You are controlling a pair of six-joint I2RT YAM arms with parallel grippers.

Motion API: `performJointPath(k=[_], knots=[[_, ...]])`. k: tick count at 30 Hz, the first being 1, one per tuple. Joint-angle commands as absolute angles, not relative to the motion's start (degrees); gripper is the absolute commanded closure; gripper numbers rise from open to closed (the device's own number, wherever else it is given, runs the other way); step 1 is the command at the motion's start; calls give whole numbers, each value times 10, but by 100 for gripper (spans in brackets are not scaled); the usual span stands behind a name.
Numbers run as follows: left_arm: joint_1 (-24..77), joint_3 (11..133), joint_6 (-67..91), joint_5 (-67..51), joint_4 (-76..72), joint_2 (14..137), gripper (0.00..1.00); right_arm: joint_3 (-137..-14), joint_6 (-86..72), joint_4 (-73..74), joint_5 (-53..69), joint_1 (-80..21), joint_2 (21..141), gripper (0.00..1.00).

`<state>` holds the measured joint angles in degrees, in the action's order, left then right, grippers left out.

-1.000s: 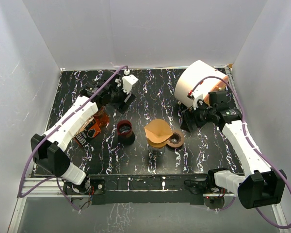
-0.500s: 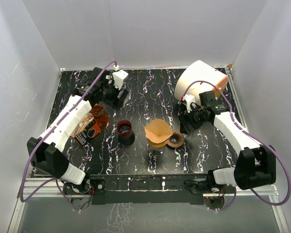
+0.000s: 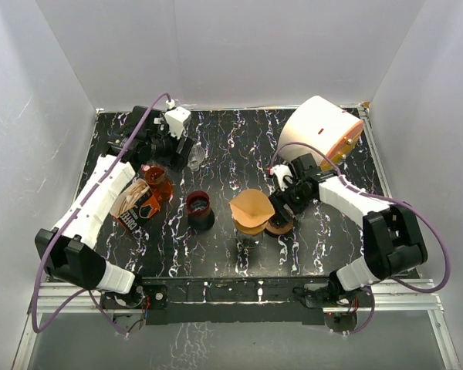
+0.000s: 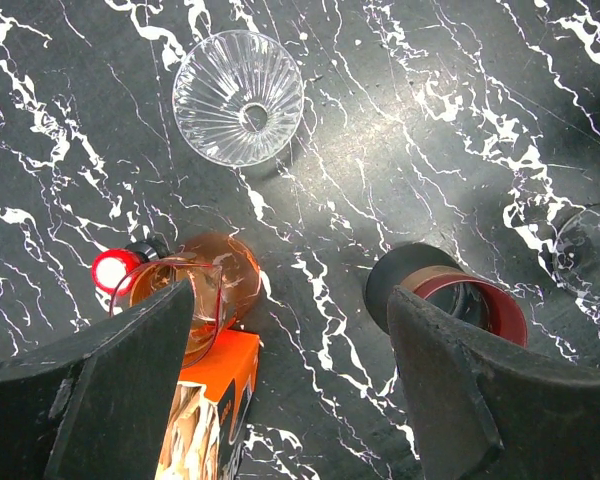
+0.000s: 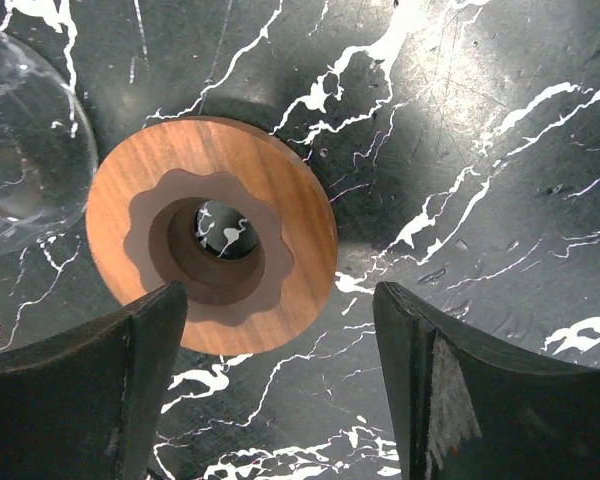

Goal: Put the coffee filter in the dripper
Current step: Pick up the dripper holder from the center of the board.

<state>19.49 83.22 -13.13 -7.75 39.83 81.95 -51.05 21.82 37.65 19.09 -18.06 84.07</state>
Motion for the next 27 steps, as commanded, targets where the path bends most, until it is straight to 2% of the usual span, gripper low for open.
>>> performJointPath(k=[1, 10, 21, 27], knots=[[187, 823, -128, -93, 393, 786, 23, -513, 202, 331, 157, -201, 860, 30], [182, 809, -133, -90, 385, 775, 22, -507, 196, 310, 124, -228, 884, 44], [179, 796, -131, -68, 373, 761, 21, -534, 210, 331, 84, -229, 860, 72], [165, 799, -111, -48, 367, 759, 12, -610, 222, 374, 50, -229, 836, 76]])
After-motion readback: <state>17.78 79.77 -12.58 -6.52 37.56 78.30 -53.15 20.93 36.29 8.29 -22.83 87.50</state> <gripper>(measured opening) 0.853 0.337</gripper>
